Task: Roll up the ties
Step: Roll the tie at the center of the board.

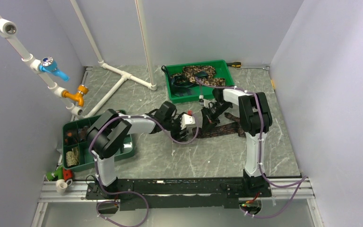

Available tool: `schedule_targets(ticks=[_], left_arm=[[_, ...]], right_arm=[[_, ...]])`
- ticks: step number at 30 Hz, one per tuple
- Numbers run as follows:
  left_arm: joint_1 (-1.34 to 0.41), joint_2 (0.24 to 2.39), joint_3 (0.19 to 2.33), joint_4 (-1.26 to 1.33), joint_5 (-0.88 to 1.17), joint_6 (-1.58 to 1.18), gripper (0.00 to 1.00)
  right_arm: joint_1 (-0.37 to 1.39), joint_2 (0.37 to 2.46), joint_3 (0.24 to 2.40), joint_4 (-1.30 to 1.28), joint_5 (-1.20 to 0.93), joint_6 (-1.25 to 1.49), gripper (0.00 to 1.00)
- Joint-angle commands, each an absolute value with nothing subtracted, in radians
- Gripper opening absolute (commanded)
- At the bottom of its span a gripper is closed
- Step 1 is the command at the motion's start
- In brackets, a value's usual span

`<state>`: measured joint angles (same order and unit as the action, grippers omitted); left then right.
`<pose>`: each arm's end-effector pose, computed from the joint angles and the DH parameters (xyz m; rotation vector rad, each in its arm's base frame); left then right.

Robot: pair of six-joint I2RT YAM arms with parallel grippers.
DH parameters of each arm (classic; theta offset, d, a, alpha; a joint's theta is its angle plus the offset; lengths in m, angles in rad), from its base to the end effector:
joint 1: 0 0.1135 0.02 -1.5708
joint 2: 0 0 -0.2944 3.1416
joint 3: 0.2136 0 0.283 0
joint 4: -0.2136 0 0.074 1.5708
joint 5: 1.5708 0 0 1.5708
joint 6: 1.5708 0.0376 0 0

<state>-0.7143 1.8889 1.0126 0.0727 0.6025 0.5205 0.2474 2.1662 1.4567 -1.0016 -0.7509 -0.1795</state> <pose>0.2943 -0.2834 0.1434 1.5784 1.7212 -0.8071 0.4008 0.1277 0.1221 0.5136 -2.7330 -1.0884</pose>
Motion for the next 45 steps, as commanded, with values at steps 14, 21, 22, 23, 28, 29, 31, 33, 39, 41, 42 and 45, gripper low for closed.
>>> schedule_targets(ticks=[14,21,22,23,28,29,31,33,39,41,42,45], left_arm=[[-0.779,2.020,0.910,0.807,0.665,0.082,0.81],[-0.827,2.124,0.921,0.967,0.665,0.022,0.69],[-0.830,2.134,0.923,0.971,0.662,0.027,0.65],[-0.833,2.144,0.926,0.963,0.653,0.034,0.61],[-0.837,2.140,0.918,0.809,0.599,0.160,0.28],[-0.835,2.129,0.914,0.761,0.591,0.190,0.23],[-0.830,2.105,0.899,0.665,0.579,0.257,0.14],[-0.815,2.086,0.901,0.553,0.572,0.285,0.08],[-0.796,2.064,0.912,0.367,0.559,0.319,0.00],[-0.796,2.067,0.929,0.333,0.557,0.322,0.00],[-0.795,2.066,0.933,0.327,0.557,0.319,0.00],[-0.796,2.059,0.936,0.304,0.557,0.327,0.00]], right_arm=[[0.231,2.131,1.292,-0.817,-0.441,-0.207,0.00],[0.232,2.144,1.288,-0.775,-0.462,-0.163,0.00],[0.231,2.147,1.290,-0.774,-0.465,-0.158,0.00],[0.231,2.147,1.292,-0.773,-0.470,-0.157,0.00],[0.232,2.120,1.302,-0.799,-0.553,-0.169,0.00],[0.230,2.107,1.313,-0.816,-0.578,-0.175,0.00],[0.216,2.068,1.339,-0.864,-0.629,-0.189,0.08],[0.170,2.022,1.373,-0.918,-0.640,-0.213,0.22],[0.056,1.955,1.384,-1.035,-0.371,-0.374,0.30],[0.013,1.950,1.350,-1.011,-0.242,-0.428,0.27],[-0.023,1.952,1.340,-0.998,-0.182,-0.452,0.25],[-0.149,1.969,1.372,-0.995,-0.036,-0.521,0.24]])
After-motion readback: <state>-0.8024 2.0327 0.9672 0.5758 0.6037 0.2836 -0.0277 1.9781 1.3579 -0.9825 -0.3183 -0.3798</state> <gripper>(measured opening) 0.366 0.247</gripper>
